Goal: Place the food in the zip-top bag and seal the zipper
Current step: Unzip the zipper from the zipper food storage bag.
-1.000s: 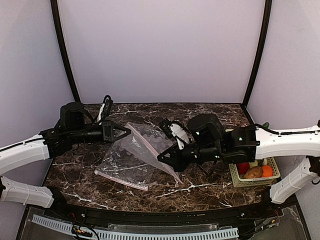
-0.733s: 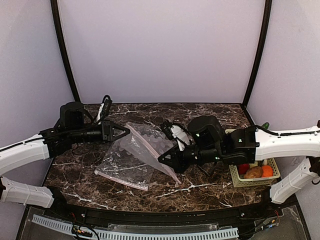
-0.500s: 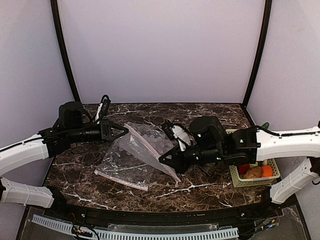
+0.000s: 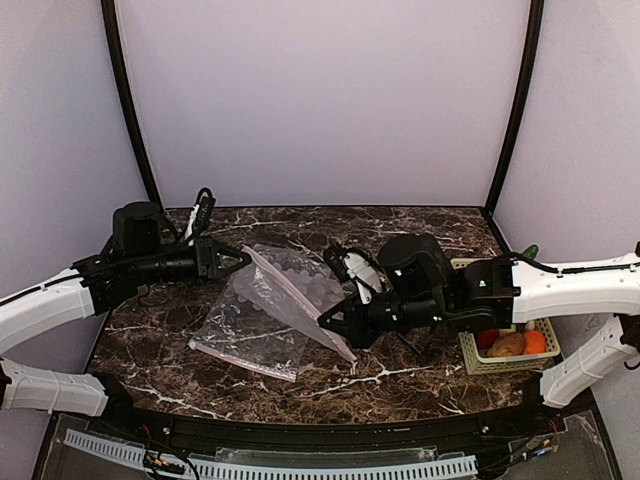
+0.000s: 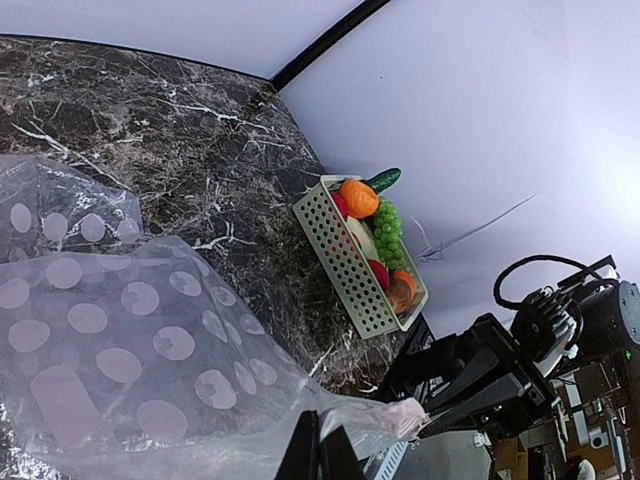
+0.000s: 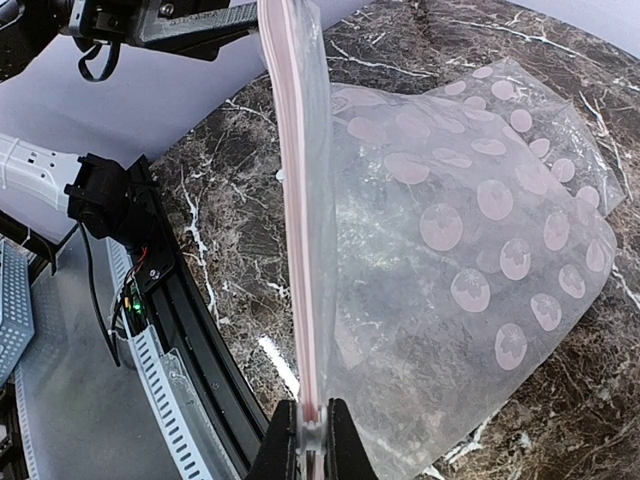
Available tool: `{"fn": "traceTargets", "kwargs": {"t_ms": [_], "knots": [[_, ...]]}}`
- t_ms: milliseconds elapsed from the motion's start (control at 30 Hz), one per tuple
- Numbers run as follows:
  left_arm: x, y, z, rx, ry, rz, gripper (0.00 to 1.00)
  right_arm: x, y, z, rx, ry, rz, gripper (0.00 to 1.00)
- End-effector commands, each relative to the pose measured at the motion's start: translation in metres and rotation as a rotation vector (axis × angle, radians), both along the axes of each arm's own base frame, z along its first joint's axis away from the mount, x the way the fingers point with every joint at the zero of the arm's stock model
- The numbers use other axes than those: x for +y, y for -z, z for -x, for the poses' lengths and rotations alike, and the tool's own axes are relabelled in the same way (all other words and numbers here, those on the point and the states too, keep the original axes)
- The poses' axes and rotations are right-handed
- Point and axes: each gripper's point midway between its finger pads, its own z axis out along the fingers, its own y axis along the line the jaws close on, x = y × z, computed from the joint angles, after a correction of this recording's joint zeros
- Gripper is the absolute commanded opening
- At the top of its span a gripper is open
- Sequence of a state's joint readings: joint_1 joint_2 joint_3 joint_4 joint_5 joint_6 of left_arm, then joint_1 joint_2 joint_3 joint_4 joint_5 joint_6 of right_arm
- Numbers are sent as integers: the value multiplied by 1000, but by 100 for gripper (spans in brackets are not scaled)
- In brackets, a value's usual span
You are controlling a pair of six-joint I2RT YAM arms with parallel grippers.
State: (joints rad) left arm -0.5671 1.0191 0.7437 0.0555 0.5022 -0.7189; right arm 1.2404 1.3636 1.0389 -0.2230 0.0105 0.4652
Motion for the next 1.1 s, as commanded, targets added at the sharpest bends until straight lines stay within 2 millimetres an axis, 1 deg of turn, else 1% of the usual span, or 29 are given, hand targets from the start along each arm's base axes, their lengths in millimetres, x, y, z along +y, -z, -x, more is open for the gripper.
{"fn": "traceTargets", "kwargs": {"t_ms": [0,1067], "knots": [[25,-36,-27,-107,-156,34,1,-22,37,23,90,-49,137,0],[48,-47,-33,-119,-206,27,1,-26,49,27,121,-52,155,0]]}}
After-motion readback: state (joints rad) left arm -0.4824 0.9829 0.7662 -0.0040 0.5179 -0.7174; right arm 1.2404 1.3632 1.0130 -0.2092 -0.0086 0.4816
